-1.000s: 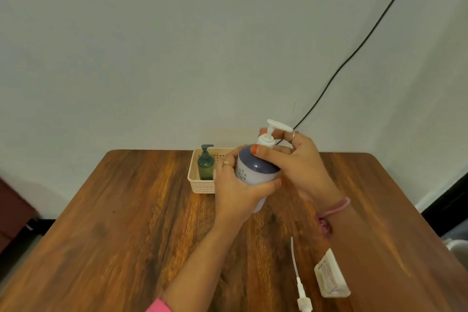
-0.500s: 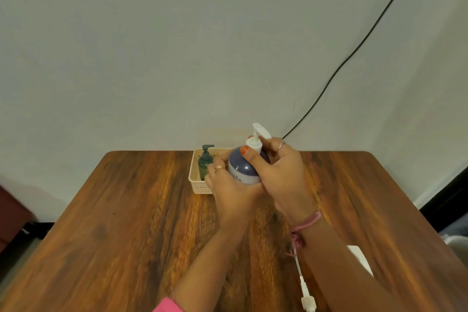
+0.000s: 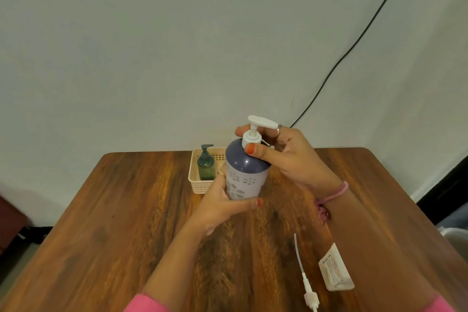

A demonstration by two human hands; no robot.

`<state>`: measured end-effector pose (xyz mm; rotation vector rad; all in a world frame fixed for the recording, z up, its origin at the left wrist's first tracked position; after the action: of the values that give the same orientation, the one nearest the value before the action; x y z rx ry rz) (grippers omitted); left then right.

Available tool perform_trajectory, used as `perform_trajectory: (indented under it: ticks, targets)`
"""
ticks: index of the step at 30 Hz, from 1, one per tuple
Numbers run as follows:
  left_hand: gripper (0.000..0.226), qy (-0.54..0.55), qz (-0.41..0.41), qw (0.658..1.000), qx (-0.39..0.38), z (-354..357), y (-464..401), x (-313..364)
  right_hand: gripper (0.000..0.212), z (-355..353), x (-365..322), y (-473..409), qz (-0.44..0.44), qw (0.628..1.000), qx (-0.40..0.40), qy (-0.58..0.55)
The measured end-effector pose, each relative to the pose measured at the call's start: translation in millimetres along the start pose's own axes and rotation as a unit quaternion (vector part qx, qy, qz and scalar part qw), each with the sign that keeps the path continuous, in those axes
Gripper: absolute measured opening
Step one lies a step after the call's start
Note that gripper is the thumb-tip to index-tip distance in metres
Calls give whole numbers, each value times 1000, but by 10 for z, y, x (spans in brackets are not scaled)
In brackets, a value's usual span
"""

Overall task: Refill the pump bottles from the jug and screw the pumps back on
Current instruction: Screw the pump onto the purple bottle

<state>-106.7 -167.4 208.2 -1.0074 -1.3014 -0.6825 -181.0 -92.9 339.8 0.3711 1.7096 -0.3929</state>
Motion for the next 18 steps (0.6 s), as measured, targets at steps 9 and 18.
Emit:
perform_trajectory:
  ticks: [9,18]
  targets:
    - [66,-28,51,995,77,-46,-21,80,33,-82,284,-2,-16,985,168,48]
    - [61,-34,18,987,155,-64,-68,-105,34,-96,464,-64,14,982,188,-34]
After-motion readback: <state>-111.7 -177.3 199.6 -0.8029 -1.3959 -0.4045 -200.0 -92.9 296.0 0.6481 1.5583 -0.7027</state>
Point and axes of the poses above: each hand's wrist, its own y-axis away from the middle knuckle, its own z-axis out of the palm, x = y × z, the point moved 9 cm from there along -y, towards the middle knuckle, and after that the axes turned 14 degrees about z, right-handed, at the moved point
